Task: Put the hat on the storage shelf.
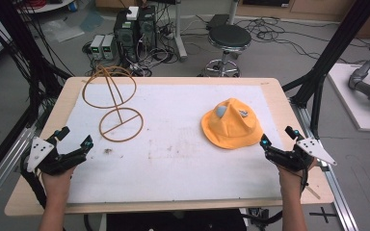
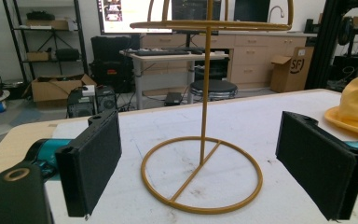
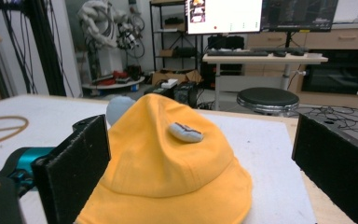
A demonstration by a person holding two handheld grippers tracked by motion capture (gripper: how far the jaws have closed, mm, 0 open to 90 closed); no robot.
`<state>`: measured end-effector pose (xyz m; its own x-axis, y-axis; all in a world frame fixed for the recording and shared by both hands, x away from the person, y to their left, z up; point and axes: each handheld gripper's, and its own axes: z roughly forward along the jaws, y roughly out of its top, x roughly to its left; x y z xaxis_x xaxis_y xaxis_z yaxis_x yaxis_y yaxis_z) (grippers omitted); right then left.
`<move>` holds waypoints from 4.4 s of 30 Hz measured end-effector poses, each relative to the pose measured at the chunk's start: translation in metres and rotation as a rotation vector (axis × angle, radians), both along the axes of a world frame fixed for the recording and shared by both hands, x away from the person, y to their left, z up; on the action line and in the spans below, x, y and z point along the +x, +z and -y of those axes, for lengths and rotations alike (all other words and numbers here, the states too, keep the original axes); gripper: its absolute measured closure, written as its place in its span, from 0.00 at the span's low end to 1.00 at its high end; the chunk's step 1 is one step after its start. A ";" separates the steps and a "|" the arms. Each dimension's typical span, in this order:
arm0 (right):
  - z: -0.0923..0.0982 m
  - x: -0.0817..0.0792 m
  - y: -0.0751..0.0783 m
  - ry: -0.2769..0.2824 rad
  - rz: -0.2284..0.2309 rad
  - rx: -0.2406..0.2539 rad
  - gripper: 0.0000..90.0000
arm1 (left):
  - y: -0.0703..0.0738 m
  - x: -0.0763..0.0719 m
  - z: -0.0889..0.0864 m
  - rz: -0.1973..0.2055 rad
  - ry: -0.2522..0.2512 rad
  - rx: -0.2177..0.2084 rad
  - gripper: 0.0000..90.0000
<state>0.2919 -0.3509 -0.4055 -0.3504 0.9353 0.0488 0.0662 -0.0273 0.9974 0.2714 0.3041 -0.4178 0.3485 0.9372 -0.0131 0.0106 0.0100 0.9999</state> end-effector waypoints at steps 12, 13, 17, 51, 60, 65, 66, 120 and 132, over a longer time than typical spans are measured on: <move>-0.005 0.001 0.003 0.002 0.003 -0.020 0.05 | -0.001 -0.001 -0.001 -0.007 0.002 -0.001 0.16; -0.005 0.002 0.004 0.002 0.007 -0.017 0.05 | -0.001 -0.001 -0.001 -0.007 0.001 -0.001 0.16; -0.003 0.002 0.012 0.004 0.019 0.004 0.05 | -0.001 -0.002 -0.001 -0.011 -0.001 0.004 0.16; -0.060 0.095 0.022 0.136 -0.293 -0.331 0.41 | -0.003 -0.006 -0.004 -0.019 0.013 0.008 0.16; -0.069 0.108 0.019 0.137 -0.344 -0.369 0.50 | -0.004 -0.006 -0.003 -0.025 0.009 0.008 0.16; -0.074 0.114 0.016 0.134 -0.373 -0.404 0.57 | -0.004 -0.006 -0.003 -0.026 0.008 0.008 0.16; -0.074 0.115 0.014 0.136 -0.383 -0.405 0.58 | -0.004 -0.006 -0.003 -0.026 0.008 0.007 0.16; -0.129 0.083 0.132 0.210 0.028 -0.096 0.98 | -0.005 -0.006 0.001 -0.030 -0.006 0.009 0.16; -0.177 0.085 0.154 0.287 0.086 -0.025 0.98 | -0.005 -0.006 0.000 -0.028 -0.009 -0.003 0.16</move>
